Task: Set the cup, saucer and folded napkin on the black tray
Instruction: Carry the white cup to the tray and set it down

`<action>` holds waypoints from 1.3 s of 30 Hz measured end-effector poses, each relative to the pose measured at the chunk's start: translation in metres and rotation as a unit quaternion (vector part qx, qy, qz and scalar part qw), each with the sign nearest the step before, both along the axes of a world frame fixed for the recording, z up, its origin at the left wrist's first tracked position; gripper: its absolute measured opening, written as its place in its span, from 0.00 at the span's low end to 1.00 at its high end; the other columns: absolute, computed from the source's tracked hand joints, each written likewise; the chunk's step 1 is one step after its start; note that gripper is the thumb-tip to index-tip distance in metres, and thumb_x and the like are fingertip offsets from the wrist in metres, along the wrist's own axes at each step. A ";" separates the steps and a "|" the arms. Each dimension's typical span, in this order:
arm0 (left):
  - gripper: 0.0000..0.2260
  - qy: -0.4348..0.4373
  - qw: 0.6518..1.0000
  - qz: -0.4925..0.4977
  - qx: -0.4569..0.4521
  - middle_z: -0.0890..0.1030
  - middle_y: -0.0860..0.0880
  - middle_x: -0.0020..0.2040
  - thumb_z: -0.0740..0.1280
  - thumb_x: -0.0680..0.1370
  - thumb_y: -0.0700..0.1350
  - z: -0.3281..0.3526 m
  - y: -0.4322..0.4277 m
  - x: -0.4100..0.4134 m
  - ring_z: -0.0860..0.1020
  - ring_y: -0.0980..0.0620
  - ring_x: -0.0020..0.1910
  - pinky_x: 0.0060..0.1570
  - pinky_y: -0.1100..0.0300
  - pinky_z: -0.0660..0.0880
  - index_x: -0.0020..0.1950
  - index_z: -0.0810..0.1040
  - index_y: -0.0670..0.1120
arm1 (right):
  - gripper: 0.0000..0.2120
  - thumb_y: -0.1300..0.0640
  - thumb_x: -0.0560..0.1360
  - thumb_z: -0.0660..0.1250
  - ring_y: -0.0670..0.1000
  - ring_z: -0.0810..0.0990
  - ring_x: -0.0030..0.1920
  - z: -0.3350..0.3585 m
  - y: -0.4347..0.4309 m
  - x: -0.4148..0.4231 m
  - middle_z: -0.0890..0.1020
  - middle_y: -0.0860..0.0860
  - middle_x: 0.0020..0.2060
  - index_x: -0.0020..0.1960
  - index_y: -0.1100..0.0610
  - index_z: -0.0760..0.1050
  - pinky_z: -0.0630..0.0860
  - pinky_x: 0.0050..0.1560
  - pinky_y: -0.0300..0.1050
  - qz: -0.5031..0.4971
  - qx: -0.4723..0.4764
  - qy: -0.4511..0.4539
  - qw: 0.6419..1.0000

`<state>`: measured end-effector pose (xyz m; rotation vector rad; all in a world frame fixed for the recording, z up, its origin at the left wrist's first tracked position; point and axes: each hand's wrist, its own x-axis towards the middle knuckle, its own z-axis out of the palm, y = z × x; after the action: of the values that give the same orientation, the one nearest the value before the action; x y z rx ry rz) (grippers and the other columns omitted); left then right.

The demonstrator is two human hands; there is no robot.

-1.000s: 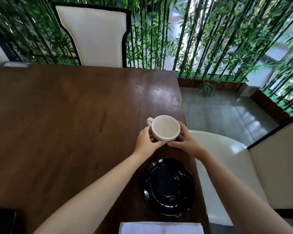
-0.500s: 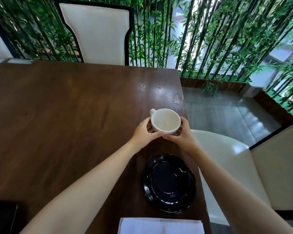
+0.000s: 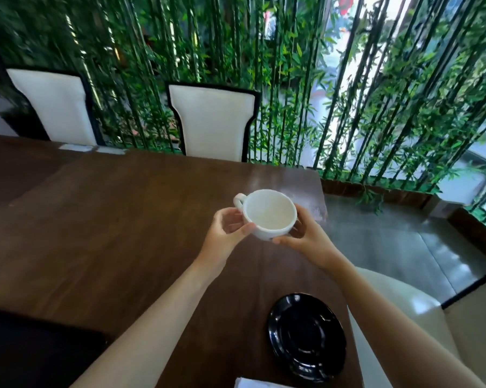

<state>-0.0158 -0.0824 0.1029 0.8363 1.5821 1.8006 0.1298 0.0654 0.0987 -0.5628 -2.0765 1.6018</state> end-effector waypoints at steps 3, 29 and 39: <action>0.34 -0.007 1.000 0.010 -0.008 0.74 0.57 0.58 0.74 0.70 0.45 0.017 -0.035 -0.022 0.79 0.62 0.51 0.44 0.68 0.77 0.70 0.59 0.55 | 0.39 0.56 0.60 0.78 0.44 0.75 0.63 0.025 -0.022 -0.020 0.74 0.49 0.64 0.68 0.51 0.64 0.74 0.62 0.42 0.043 0.009 0.005 0.999; 0.07 -0.023 0.949 0.286 -0.128 0.81 0.45 0.51 0.67 0.76 0.47 -0.008 -0.424 -0.188 0.84 0.50 0.45 0.41 0.60 0.81 0.53 0.78 0.49 | 0.39 0.63 0.65 0.76 0.42 0.72 0.65 -0.010 -0.346 -0.261 0.72 0.44 0.65 0.69 0.44 0.61 0.72 0.62 0.36 0.382 -0.021 -0.072 0.921; 0.05 -0.111 0.925 0.320 -0.172 0.84 0.48 0.47 0.68 0.76 0.45 -0.080 -0.480 -0.228 0.83 0.51 0.48 0.41 0.64 0.80 0.51 0.79 0.48 | 0.38 0.61 0.66 0.76 0.46 0.70 0.65 -0.078 -0.404 -0.312 0.71 0.46 0.64 0.68 0.43 0.62 0.71 0.65 0.44 0.399 -0.074 -0.156 0.900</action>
<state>-0.2441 -0.5625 0.0228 -0.0713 2.0787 1.8498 -0.1819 -0.3388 0.0202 0.0341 -2.6405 2.2390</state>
